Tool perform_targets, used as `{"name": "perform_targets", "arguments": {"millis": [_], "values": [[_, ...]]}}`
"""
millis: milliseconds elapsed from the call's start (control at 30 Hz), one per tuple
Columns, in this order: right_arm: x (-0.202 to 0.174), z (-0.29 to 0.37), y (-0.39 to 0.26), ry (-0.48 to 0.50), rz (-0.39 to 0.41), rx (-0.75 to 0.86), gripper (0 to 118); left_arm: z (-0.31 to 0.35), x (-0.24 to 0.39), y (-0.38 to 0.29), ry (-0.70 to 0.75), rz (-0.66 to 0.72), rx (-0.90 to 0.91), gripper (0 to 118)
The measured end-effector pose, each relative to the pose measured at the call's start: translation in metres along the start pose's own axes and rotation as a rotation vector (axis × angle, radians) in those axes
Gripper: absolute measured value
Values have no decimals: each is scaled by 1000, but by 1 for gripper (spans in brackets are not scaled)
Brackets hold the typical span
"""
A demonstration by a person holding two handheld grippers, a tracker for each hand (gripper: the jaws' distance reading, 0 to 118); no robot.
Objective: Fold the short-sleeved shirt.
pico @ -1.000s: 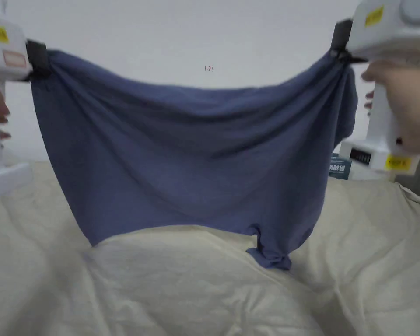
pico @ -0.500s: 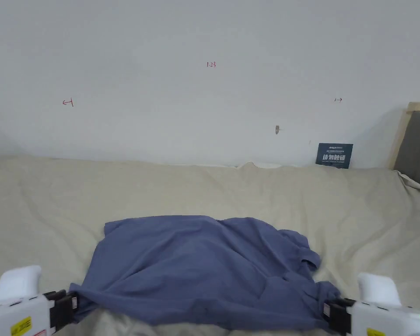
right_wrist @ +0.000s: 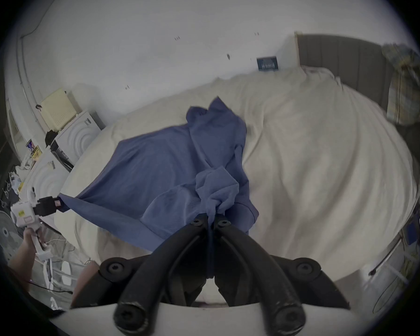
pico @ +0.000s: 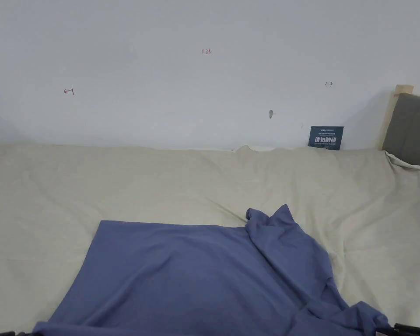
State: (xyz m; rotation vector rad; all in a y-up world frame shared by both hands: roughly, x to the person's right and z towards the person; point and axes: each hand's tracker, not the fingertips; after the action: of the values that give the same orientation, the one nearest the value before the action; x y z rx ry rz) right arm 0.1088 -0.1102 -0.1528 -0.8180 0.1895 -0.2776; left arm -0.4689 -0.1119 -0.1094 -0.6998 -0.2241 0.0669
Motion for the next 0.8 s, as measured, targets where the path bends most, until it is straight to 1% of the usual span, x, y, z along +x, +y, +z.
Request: {"name": "perform_targets", "arguments": {"millis": [67,133,200,233,267,300,333,367,400,433,467,500,567,633,667,700,733,800], "values": [[4,-12,-8,-26,31,-77,2,-9,-1,-16,15,-31,-55,5],[7,-28,-16,-60,65,-117,2,-21,-2,-32,20,-49,-106,5],[7,-40,-20,-83,75,-142,3,-29,-3,-39,21,-63,-124,5],[6,-43,-22,-92,78,-151,7,-32,-5,-41,26,-65,-139,5],[5,-45,-23,-105,81,-149,17,-33,-8,-42,34,-61,-144,8],[5,-45,-25,-139,94,-137,38,-33,-9,-42,38,-53,-143,20],[4,-44,-25,-174,117,-137,82,-31,-12,-41,39,-42,-140,50],[7,-43,-26,-193,134,-150,104,-30,-14,-41,47,-35,-142,80],[8,-40,-27,-189,138,-144,109,-29,-19,-43,60,-25,-142,110],[10,-31,-27,-166,136,-113,109,-26,-20,-42,68,-17,-142,116],[11,-25,-24,-161,140,-84,109,-16,-21,-41,70,-21,-139,115],[12,-16,-22,-153,115,-66,109,-6,-23,-34,43,-13,-100,115],[9,1,-17,-130,76,-20,109,6,-22,-29,60,-14,-103,115],[-3,17,-13,-86,51,36,109,23,-18,-22,75,13,-39,115],[-9,24,-13,-73,40,68,109,25,-5,-23,74,39,-13,115],[-15,33,-16,-36,31,151,109,32,0,-20,68,68,10,115],[-21,41,-20,16,23,218,109,42,4,-18,52,98,31,112],[-40,50,-25,83,5,262,108,55,11,-18,12,118,94,111]]}}
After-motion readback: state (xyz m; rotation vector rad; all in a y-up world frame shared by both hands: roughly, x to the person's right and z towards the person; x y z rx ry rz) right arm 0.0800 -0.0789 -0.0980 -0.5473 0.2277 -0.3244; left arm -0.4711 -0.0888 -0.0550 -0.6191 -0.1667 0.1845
